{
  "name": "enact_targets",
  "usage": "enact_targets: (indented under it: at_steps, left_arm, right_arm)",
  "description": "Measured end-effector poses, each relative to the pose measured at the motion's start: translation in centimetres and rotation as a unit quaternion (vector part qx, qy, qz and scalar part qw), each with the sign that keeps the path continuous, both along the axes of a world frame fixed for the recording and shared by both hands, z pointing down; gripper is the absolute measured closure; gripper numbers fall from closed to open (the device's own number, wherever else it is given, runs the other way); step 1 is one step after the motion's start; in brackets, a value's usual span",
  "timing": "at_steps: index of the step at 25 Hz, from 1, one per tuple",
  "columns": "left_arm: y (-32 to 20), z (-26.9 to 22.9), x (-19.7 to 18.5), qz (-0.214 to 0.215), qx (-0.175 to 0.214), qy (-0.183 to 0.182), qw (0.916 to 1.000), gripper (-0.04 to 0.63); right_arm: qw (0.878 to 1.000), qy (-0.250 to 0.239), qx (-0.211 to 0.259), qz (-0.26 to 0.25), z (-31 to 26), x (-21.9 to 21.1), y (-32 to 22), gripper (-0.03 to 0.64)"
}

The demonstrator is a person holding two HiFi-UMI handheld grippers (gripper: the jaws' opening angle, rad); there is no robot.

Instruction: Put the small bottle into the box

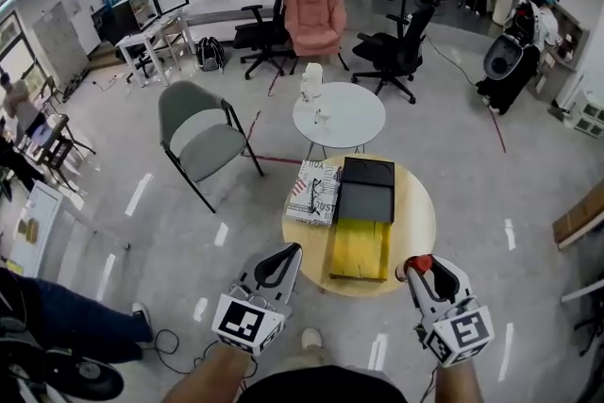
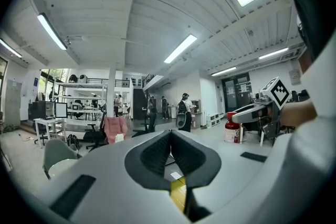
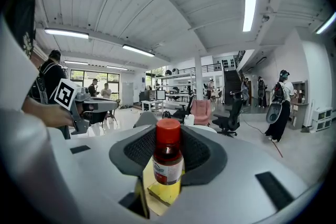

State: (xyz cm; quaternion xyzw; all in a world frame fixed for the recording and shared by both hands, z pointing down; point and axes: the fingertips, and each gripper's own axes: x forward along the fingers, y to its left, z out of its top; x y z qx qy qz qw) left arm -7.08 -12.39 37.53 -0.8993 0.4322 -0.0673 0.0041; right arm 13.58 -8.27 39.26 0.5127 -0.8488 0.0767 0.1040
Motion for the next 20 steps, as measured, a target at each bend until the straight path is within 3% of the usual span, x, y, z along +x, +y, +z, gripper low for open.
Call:
enact_targets:
  at_steps: [14, 20]
  left_arm:
    - [-4.1, -0.6, -2.1, 0.028, 0.024, -0.005, 0.9993, 0.578]
    - [-5.8, 0.1, -3.4, 0.034, 0.016, 0.001, 0.9993, 0.578]
  right_arm:
    - [0.999, 0.014, 0.004, 0.034, -0.9, -1.7, -2.8, 0.468]
    - [0.999, 0.017, 0.001, 0.045, -1.0, -3.0, -3.9, 0.468]
